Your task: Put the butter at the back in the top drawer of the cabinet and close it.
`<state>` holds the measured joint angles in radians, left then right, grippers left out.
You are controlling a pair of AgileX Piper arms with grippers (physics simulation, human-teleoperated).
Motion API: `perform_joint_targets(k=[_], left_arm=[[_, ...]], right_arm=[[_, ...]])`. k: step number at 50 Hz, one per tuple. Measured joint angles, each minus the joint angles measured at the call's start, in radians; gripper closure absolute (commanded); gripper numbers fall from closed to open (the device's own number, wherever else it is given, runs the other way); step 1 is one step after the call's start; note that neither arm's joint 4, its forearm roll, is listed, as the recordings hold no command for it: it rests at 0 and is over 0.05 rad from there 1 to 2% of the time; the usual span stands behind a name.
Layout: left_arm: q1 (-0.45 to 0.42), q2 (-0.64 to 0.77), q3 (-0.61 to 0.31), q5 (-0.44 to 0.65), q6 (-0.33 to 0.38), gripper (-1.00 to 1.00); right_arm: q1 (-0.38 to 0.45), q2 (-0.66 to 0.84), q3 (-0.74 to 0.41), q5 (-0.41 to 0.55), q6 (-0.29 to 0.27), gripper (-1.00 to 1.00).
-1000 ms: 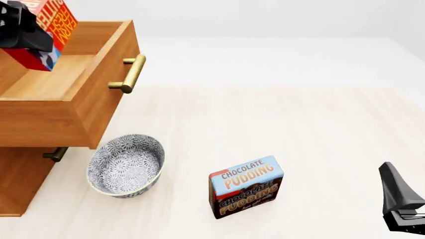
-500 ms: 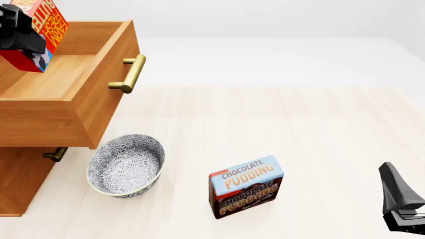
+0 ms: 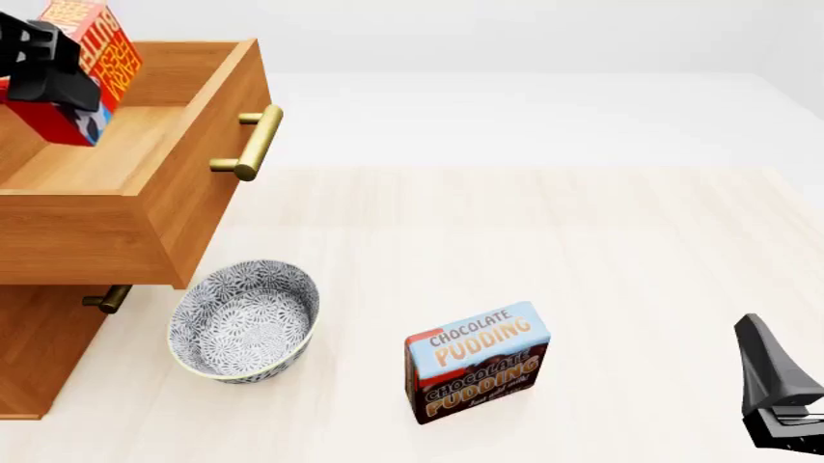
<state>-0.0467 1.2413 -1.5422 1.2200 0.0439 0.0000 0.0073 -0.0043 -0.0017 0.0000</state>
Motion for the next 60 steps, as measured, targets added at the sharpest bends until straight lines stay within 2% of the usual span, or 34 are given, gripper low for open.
perform_joint_targets(k=[60], left_arm=[[0.066,0.069,0.026,0.000,0.035,1.00]], right_arm=[[0.000,0.000,0.000,0.000,0.000,-1.00]])
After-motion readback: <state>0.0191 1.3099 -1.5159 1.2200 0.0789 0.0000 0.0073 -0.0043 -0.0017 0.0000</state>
